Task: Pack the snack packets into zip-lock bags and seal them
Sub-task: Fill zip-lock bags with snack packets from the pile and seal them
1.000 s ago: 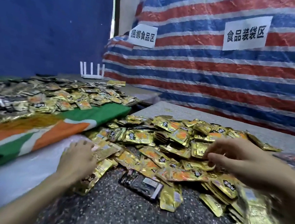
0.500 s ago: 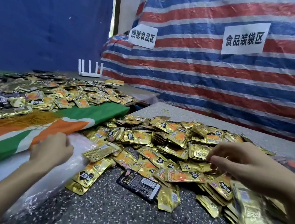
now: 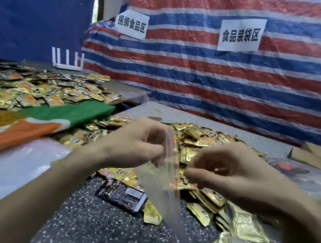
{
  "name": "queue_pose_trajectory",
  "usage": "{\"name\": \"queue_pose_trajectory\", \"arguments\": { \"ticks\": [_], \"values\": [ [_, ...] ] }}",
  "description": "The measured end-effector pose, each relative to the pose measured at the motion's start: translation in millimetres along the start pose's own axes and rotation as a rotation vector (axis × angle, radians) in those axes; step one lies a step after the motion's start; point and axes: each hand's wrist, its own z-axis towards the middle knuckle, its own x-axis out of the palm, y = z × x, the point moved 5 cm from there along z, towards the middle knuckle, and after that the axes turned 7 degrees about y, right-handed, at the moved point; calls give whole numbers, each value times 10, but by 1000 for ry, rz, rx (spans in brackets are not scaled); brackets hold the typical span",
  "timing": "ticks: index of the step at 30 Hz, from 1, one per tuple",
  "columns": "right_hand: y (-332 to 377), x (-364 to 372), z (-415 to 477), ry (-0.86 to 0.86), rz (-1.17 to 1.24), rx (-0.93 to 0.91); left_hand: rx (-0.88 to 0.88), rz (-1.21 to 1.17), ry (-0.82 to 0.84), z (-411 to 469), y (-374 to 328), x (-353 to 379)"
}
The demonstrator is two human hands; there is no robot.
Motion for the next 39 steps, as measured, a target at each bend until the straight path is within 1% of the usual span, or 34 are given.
{"name": "queue_pose_trajectory", "arguments": {
  "ticks": [6, 11, 12, 13, 15, 16, 17, 18, 20, 22, 25, 29, 31, 33, 35, 36, 38, 39],
  "values": [
    [-5, -2, -37, 30, 184, 142, 47, -190, -7, 281, 79, 122],
    [-105, 12, -14, 66, 337, 207, 21, -218, 0, 444, 172, 206],
    [-125, -14, -26, 62, 367, 223, 28, -161, -8, 470, 177, 233],
    [-151, -51, -45, 50, 392, 242, 43, -26, -67, 496, 179, 248],
    [-229, -154, -100, -32, 424, 291, 97, 311, -311, 479, 69, 261],
    [-274, -203, -126, -91, 437, 321, 130, 335, -390, 459, -4, 280],
    [-319, -243, -149, -147, 452, 342, 138, 260, -386, 471, -45, 310],
    [-357, -274, -158, -196, 477, 353, 127, 111, -299, 504, -50, 363],
    [-405, -293, -141, -255, 501, 344, 104, -150, -61, 529, -78, 508],
    [-391, -283, -99, -265, 474, 337, 132, -293, 41, 519, -83, 564],
    [-357, -240, -72, -276, 437, 375, 90, -429, 75, 507, 4, 529],
    [-362, -209, -100, -298, 427, 481, -14, -501, 110, 485, 168, 408],
    [-444, -237, -130, -352, 370, 534, -78, -562, 50, 485, 266, 338],
    [-485, -286, -153, -418, 241, 527, -137, -670, -42, 496, 352, 262],
    [-407, -362, -164, -495, 39, 415, -176, -768, -86, 501, 400, 221],
    [-311, -386, -161, -513, -27, 302, -190, -799, -87, 501, 414, 213],
    [-126, -382, -155, -491, -91, 81, -206, -875, -65, 500, 412, 218],
    [-74, -355, -146, -451, -100, 8, -213, -929, -51, 501, 413, 225]
  ]
}}
